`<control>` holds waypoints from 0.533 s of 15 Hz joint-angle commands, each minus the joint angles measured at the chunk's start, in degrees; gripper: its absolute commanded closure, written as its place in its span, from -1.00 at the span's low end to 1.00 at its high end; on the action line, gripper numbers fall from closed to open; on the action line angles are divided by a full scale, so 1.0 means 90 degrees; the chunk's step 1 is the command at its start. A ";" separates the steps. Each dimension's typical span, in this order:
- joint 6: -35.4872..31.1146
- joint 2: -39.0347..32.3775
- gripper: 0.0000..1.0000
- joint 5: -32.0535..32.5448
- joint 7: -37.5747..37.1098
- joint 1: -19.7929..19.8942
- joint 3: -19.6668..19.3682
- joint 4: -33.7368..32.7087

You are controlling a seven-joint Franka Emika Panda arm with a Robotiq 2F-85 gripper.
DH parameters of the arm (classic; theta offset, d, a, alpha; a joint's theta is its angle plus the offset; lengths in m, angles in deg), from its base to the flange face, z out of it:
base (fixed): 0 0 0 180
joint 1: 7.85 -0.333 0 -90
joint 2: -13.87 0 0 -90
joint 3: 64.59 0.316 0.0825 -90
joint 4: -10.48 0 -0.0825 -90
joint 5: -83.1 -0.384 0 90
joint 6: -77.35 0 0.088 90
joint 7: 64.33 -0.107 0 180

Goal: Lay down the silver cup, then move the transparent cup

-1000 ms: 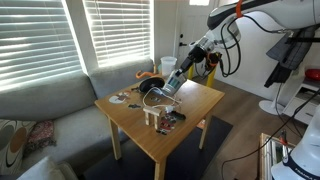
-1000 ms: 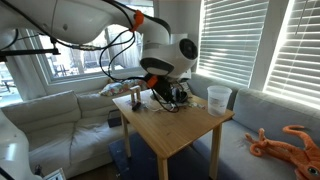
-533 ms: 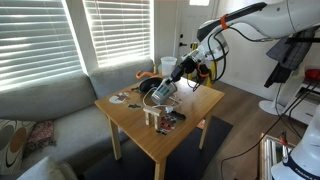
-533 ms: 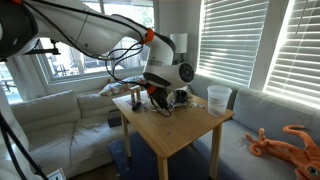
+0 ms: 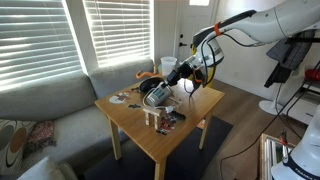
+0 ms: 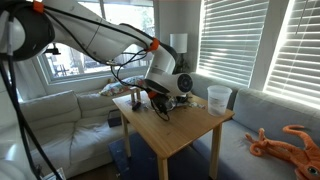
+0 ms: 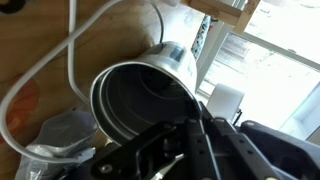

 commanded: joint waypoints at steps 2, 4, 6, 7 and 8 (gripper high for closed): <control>0.0098 -0.0147 0.98 -0.0121 0.0029 0.0151 0.0127 -0.0058; -0.0123 -0.0156 0.41 0.0296 -0.0255 0.0107 0.0108 -0.0043; -0.0336 -0.0094 0.26 0.0729 -0.0450 0.0078 0.0102 0.0000; -0.0407 -0.0053 0.10 0.0947 -0.0533 0.0073 0.0109 0.0009; -0.0511 0.0021 -0.02 0.1187 -0.0565 0.0057 0.0117 0.0003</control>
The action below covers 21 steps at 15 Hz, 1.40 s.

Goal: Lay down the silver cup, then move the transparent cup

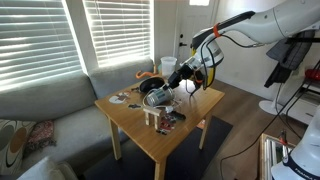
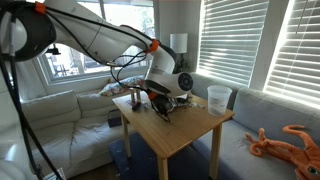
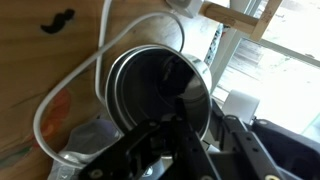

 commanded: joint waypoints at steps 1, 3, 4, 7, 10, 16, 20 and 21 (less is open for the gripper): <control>-0.0442 0.0147 -0.14 0.0951 -0.0229 0.0009 0.0090 0.0000; -0.0662 0.0414 -0.43 0.1725 -0.0273 -0.0002 0.0112 0.0025; -0.0697 0.0558 -0.56 0.2157 -0.0357 0.0010 0.0120 0.0028; -0.0707 0.0850 -0.99 0.3345 -0.0538 0.0083 0.0124 -0.0055; -0.0833 0.1153 -1.00 0.4265 -0.0657 0.0131 0.0114 -0.0097; -0.2028 0.1295 -1.00 0.6239 -0.0821 0.0222 0.0048 -0.0154; -0.2135 0.1250 -1.00 0.6536 -0.1155 0.0243 0.0017 -0.0149; -0.2146 0.1250 -1.00 0.6580 -0.1179 0.0251 0.0015 -0.0149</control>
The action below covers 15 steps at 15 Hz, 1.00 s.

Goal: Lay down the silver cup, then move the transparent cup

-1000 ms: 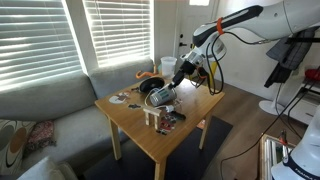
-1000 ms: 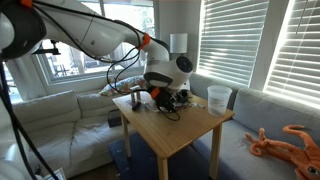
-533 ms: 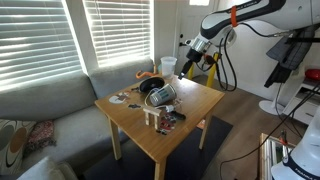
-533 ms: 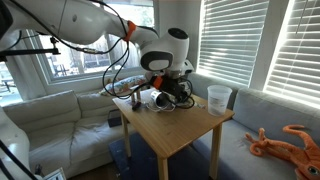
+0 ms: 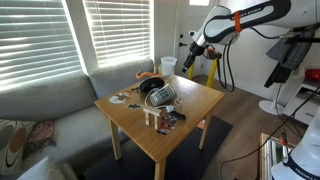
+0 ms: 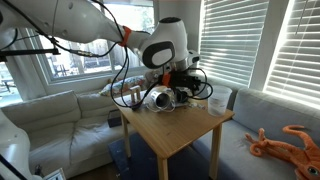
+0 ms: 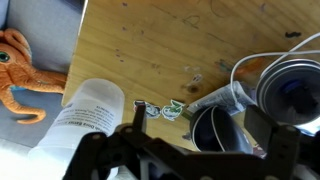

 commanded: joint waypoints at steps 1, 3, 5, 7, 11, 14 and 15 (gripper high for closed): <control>0.0009 0.0001 -1.00 0.0019 -0.0019 0.0000 0.0003 -0.0008; -0.0074 -0.0239 -1.00 -0.0140 0.0544 0.0015 -0.0047 -0.0301; -0.0448 -0.0475 -1.00 -0.0238 0.1341 0.0034 -0.0067 -0.0611; -0.0520 -0.0799 -1.00 -0.0341 0.2191 0.0109 -0.0068 -0.1053; -0.0348 -0.1459 -1.00 -0.0733 0.3720 0.0407 0.0083 -0.1850; -0.0307 -0.1926 -1.00 -0.0909 0.4344 0.0672 0.0236 -0.2350; -0.0304 -0.2071 -1.00 -0.0950 0.4504 0.0764 0.0298 -0.2496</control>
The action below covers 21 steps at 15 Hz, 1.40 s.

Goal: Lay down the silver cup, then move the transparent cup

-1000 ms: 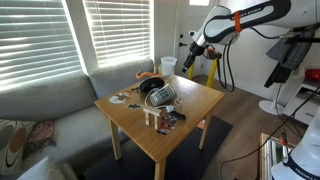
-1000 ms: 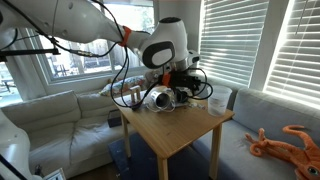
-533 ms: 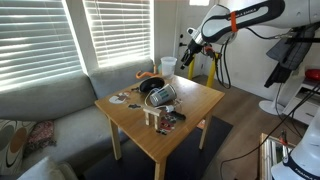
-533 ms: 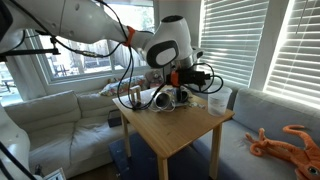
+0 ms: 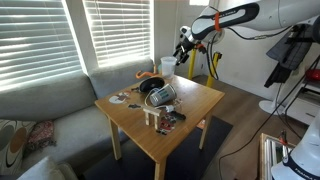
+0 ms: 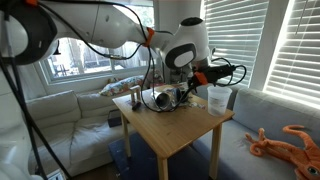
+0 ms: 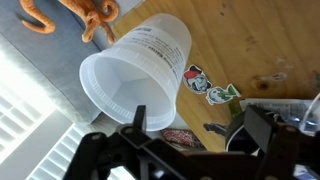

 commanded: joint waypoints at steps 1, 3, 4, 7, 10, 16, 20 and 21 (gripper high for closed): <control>0.0224 -0.0655 -1.00 -0.0277 0.0708 0.0413 0.0299 -0.0821; 0.0289 -0.0866 -0.50 -0.0300 0.0906 0.0581 0.0434 -0.1040; 0.0341 -0.0951 -0.45 -0.0310 0.0998 0.0658 0.0505 -0.1132; 0.0515 -0.1145 -0.01 -0.0371 0.1234 0.0849 0.0694 -0.1338; 0.0747 -0.1213 0.40 -0.0414 0.1331 0.0959 0.0800 -0.1458; 0.1181 -0.1003 1.00 -0.0439 0.1190 0.0999 0.0787 -0.1403; 0.1369 -0.0657 0.98 -0.0394 0.0905 0.0920 0.0727 -0.1146; 0.1459 -0.0496 0.98 -0.0398 0.0858 0.0901 0.0727 -0.1016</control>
